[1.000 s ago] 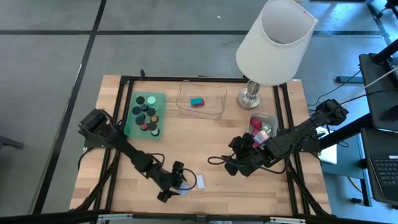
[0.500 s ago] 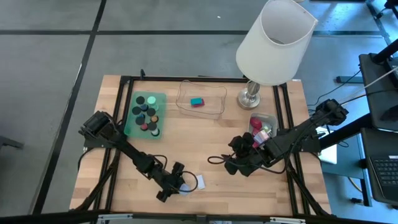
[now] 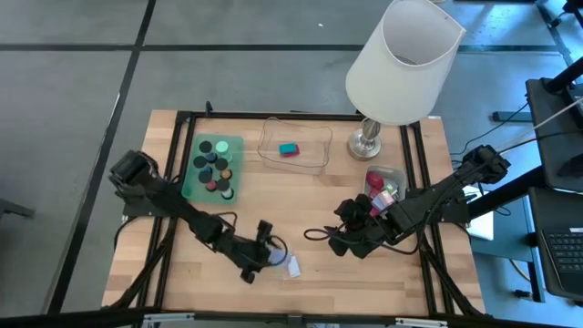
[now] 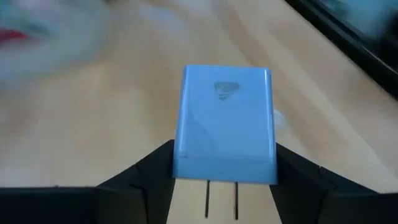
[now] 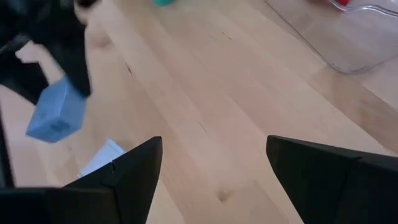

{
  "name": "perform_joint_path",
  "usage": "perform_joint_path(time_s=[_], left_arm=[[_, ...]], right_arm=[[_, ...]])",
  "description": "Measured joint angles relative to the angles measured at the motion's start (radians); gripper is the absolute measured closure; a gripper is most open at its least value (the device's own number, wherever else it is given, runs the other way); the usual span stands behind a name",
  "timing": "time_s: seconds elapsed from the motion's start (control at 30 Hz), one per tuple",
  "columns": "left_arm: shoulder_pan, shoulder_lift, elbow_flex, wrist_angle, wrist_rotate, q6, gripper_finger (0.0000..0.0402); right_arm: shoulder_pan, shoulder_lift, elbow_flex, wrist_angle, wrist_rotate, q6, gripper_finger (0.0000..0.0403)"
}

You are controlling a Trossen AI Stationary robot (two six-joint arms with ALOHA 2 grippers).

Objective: Pick & Place Office items
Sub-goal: Put the blue charger adapter into the gray bin

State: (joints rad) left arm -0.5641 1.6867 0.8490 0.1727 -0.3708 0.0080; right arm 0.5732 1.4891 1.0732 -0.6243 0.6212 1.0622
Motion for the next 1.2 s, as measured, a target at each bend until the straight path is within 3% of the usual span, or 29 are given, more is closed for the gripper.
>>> perform_joint_path(time_s=[0.27,0.4,0.5,0.73,1.0,1.2], left_arm=[[0.033,-0.093,0.001,0.101,-0.503,0.158,0.0194],[0.048,-0.093,0.001,0.167,-0.676,0.264,0.0194],[0.064,-0.092,0.001,0.235,-0.714,0.304,0.0194],[0.090,-0.092,0.001,0.305,-0.709,0.362,0.0194],[0.091,-0.092,0.001,0.359,-0.700,0.407,0.0194],[0.116,-0.092,0.001,0.418,-0.679,0.496,0.0194]], right_arm=[[-0.017,0.000,0.000,0.174,0.072,0.000,0.0112],[-0.042,0.000,0.000,0.272,0.121,-0.014,0.0112],[-0.072,0.000,0.000,0.341,0.122,-0.070,0.0112],[-0.144,0.000,0.000,0.529,-0.028,-0.257,0.0092],[-0.212,0.000,0.000,0.566,-0.040,-0.262,0.0049],[-0.246,0.000,0.000,0.599,-0.059,-0.263,0.0043]])
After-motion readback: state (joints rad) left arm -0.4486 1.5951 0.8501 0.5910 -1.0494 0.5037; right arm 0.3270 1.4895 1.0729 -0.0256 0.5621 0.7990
